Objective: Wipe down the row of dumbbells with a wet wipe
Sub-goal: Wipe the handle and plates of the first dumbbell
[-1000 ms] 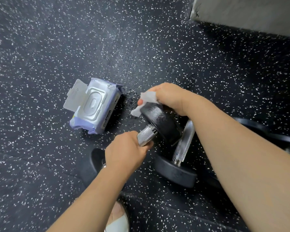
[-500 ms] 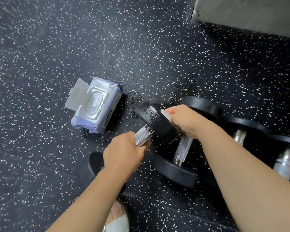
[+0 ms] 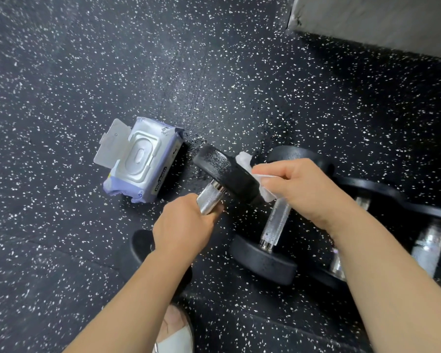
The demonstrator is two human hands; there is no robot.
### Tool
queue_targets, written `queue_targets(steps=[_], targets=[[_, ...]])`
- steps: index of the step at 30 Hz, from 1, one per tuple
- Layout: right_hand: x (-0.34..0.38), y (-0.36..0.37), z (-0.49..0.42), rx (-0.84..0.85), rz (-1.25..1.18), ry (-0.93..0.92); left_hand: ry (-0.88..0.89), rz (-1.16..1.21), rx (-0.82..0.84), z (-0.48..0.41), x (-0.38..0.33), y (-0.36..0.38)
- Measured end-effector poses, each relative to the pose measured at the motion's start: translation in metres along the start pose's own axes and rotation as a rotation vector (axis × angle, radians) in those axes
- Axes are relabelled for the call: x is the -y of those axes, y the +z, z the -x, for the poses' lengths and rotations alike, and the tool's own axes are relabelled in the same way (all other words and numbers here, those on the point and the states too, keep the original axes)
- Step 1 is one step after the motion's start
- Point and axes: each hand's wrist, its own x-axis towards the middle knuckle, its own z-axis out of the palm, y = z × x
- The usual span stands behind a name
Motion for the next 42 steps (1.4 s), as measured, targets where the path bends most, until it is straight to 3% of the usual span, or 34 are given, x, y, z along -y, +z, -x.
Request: queue_targets(steps=[5,10,14,23,29,33,37,42], targets=[[-0.014,0.005,-0.008,-0.021,-0.358,0.022,0.009,-0.003,0.015,0.001,0.001,0.001],[0.007,0.017,-0.022,-0.015,-0.429,-0.102,0.015,0.018,0.008,0.003,0.003,0.005],[0.028,0.032,-0.045,-0.009,-0.394,-0.137,0.013,0.052,-0.002,0.003,0.004,0.004],[-0.016,0.024,-0.033,-0.156,-0.167,0.073,0.006,0.036,-0.004,0.000,0.009,0.004],[0.015,0.025,-0.007,-0.157,-0.298,-0.149,0.027,0.042,0.006,0.002,0.008,0.007],[0.032,0.034,-0.038,-0.130,-0.247,-0.200,0.050,0.045,-0.004,0.004,0.004,0.007],[0.011,0.030,-0.061,-0.099,-0.188,-0.038,0.048,0.079,-0.006,0.004,-0.001,0.008],[-0.016,0.018,-0.041,-0.192,-0.074,0.118,0.028,0.088,0.005,0.002,-0.002,0.008]])
